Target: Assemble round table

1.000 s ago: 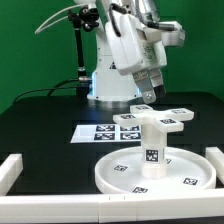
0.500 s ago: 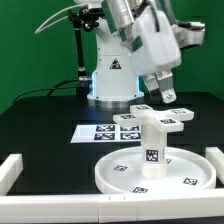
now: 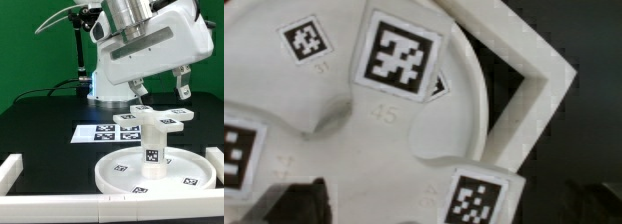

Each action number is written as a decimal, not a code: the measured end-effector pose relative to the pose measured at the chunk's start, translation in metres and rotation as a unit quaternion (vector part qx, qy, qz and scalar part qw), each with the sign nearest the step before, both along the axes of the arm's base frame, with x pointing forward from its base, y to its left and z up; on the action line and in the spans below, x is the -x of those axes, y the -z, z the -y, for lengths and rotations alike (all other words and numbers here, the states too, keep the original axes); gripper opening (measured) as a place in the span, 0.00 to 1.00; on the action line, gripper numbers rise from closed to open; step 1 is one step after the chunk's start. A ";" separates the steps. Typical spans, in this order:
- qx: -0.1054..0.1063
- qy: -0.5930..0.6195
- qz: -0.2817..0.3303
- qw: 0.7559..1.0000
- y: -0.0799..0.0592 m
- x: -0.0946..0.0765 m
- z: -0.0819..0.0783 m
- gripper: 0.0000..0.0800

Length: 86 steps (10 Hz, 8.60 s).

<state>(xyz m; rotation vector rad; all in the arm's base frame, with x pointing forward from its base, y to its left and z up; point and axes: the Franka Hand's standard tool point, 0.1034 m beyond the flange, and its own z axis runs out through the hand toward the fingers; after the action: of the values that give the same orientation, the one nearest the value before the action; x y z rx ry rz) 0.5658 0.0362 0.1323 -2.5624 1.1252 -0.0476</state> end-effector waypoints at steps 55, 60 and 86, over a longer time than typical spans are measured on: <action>0.126 -0.373 0.077 0.916 0.026 0.011 0.017 0.55; 0.100 -0.196 0.044 0.974 0.025 0.014 0.015 0.55; 0.119 -0.385 0.041 0.914 0.009 0.010 0.000 0.81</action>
Offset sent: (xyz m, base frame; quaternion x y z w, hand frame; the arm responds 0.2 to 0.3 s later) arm 0.0005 0.0067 0.0051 -0.0757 0.0060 -0.3471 0.9348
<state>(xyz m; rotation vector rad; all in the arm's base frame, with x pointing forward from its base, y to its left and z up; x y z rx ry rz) 0.5557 0.0367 0.1233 -2.9973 0.0185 -0.1023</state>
